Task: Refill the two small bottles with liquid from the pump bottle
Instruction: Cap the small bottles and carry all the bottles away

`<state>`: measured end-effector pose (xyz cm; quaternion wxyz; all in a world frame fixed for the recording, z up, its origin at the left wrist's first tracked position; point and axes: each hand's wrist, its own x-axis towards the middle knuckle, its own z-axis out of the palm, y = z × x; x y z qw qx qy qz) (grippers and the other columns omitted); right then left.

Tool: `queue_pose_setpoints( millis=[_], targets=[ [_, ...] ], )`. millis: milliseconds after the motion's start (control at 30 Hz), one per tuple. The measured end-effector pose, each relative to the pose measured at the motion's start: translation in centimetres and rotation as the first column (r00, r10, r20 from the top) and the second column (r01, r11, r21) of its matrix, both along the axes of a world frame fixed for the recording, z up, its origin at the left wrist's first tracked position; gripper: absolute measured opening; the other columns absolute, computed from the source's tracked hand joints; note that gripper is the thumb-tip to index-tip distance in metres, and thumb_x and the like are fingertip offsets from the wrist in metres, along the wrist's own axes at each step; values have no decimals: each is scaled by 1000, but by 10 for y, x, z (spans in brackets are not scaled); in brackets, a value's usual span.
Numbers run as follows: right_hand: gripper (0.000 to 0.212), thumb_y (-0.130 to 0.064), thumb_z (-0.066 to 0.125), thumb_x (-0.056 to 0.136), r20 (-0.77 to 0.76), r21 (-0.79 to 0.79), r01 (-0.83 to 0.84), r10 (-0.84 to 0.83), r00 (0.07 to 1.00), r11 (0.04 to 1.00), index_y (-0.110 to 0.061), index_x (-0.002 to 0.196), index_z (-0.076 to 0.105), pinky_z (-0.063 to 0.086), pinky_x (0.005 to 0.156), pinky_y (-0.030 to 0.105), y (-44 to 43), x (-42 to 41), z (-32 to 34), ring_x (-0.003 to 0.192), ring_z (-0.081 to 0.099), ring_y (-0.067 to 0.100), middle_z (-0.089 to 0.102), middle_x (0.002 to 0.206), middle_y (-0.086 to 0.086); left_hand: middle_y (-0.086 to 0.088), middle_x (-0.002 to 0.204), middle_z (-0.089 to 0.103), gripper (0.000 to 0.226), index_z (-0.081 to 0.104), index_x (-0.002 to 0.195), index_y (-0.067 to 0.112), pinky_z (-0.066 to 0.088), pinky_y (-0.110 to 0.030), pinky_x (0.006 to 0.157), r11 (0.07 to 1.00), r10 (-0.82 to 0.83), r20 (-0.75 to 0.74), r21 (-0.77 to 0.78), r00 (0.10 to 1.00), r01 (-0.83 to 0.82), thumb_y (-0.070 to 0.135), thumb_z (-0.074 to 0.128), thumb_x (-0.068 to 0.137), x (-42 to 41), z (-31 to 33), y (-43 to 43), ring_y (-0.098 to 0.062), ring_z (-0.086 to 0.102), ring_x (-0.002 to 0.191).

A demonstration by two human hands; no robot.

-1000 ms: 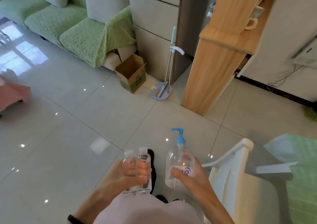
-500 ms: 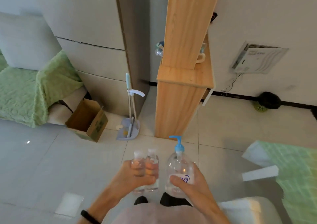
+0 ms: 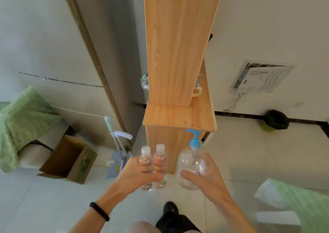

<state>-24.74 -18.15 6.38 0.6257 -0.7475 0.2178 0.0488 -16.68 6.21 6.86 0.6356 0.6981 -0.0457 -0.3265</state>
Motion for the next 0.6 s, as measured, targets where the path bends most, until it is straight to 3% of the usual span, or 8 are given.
queue_pose_setpoints(
  millis=[133, 233, 333, 433, 600],
  targets=[
    [71, -30, 95, 61, 72, -27, -43, 45, 996, 999, -38, 122, 60, 53, 77, 9, -40, 66, 1, 108, 60, -16, 64, 114, -27, 4, 82, 80, 29, 80, 82, 34, 59, -20, 71, 989, 4, 153, 149, 988, -27, 44, 88, 56, 65, -6, -37, -6, 77, 77],
    [73, -16, 97, 66, 105, -76, -50, 58, 993, 996, -34, 124, 56, 44, 84, 0, -64, 111, -2, 113, 59, -14, 65, 120, -22, -2, 89, 79, 30, 79, 89, 24, 61, -25, 73, 989, -10, 202, 145, 979, -20, 33, 94, 64, 110, -13, -58, -11, 77, 84],
    [80, -24, 97, 62, 132, -104, -52, 66, 989, 993, -36, 127, 53, 45, 94, 7, -81, 151, -7, 122, 59, -4, 63, 127, -17, -1, 91, 79, 35, 78, 94, 27, 61, -20, 76, 988, -24, 253, 153, 967, -16, 33, 96, 64, 152, -17, -77, -5, 76, 85],
    [89, -32, 97, 56, 137, -130, -19, 37, 990, 991, -40, 131, 49, 53, 97, 21, -91, 182, -13, 122, 61, -2, 62, 132, -16, 14, 86, 79, 41, 78, 97, 41, 54, -10, 70, 988, -20, 262, 155, 965, -21, 30, 95, 62, 188, -23, -94, 5, 74, 79],
    [90, -32, 95, 58, 105, -227, -19, 44, 993, 974, -39, 131, 43, 52, 85, 12, -99, 219, -32, 111, 63, -6, 63, 128, -14, 15, 82, 78, 41, 79, 96, 34, 55, -13, 68, 988, -3, 231, 151, 973, -33, 14, 94, 64, 230, -49, -113, 4, 72, 76]
  ],
)
